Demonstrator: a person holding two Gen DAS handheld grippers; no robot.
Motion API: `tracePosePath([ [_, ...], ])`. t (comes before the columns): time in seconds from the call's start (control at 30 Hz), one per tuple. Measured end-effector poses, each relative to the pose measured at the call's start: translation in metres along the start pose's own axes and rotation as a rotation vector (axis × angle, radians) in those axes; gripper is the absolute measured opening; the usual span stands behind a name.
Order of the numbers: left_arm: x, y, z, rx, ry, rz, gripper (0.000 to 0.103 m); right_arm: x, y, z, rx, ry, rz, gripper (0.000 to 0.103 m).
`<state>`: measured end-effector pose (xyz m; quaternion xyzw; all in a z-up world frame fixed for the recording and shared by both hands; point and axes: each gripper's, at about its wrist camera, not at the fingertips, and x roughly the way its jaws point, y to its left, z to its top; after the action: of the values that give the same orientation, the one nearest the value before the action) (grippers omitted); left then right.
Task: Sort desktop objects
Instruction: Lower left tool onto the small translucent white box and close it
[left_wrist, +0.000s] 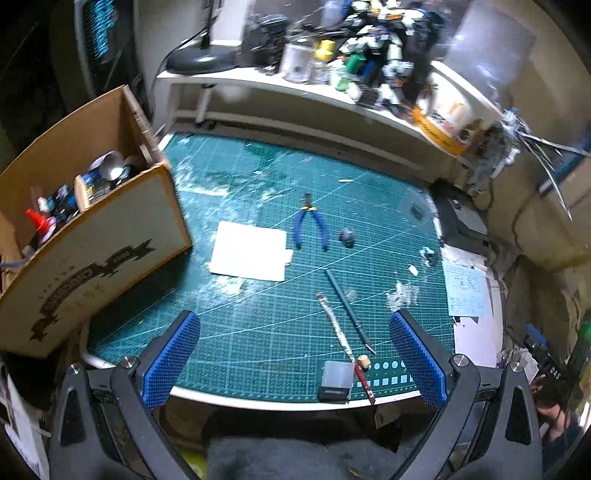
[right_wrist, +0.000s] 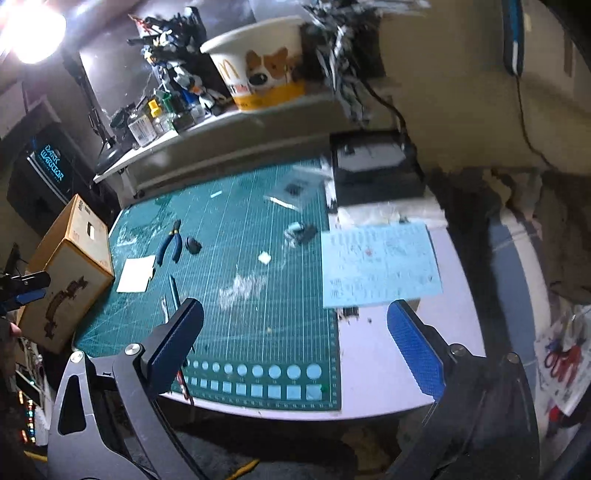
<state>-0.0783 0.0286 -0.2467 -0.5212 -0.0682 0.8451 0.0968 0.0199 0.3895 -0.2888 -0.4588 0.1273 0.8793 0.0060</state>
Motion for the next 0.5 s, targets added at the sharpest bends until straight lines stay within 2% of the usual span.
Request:
tracePosePath([
  [0.17,0.026,-0.012,-0.014,0.099,0.063,0.023,0.103,0.01,-0.001,-0.02,0.011,0.061,0.032,0.101],
  [0.3,0.052,-0.016,-0.035,0.134,0.12,-0.007,0.103,0.019,0.001,-0.036,0.053,0.106,0.038,0.101],
  [0.43,0.083,-0.027,-0.064,0.164,0.19,-0.047,0.102,0.025,0.002,-0.047,0.06,0.13,-0.003,0.1],
  [0.5,0.096,-0.036,-0.077,0.184,0.218,-0.062,0.095,0.023,0.003,-0.048,0.054,0.135,-0.008,0.1],
])
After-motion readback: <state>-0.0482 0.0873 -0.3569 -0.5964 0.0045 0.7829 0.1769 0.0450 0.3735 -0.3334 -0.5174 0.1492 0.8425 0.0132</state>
